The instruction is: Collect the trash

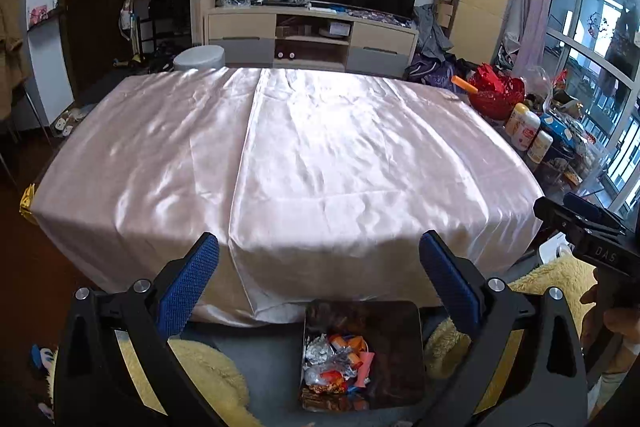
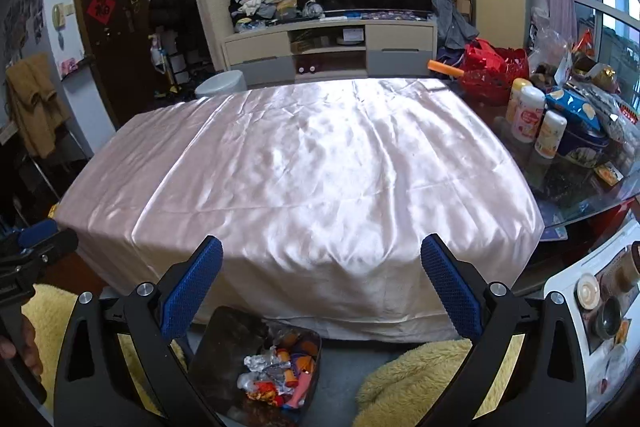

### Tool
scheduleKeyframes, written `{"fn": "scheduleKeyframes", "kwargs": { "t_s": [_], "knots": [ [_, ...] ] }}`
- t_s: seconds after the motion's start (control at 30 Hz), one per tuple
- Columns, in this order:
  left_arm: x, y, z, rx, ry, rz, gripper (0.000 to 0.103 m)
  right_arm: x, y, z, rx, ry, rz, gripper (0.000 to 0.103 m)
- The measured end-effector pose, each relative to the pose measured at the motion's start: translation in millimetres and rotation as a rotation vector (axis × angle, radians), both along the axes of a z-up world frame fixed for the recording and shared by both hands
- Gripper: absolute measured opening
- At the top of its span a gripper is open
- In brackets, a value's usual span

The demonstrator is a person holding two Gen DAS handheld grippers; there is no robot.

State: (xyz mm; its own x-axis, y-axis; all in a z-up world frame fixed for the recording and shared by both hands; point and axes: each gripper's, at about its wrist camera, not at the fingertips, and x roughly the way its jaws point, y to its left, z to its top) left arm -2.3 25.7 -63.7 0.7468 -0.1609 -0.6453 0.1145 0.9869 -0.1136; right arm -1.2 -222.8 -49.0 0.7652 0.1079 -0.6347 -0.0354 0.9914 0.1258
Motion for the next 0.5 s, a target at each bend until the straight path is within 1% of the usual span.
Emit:
{"fn": "scheduleKeyframes", "kwargs": {
  "t_s": [0.13,0.4,0.5],
  "knots": [
    [-3,0,12,-0.005,-0.033,0.028,0.095,-2,3,8,-0.024,-0.015,-0.01,0.1],
    [-12,-1,20,-0.006,-0.066,0.033,0.095,-14,8,19,-0.001,-0.056,-0.004,0.1],
    [-13,-2,21,-0.016,-0.064,0.028,0.095,-16,8,22,0.008,-0.063,-0.008,0.1]
  ]
}}
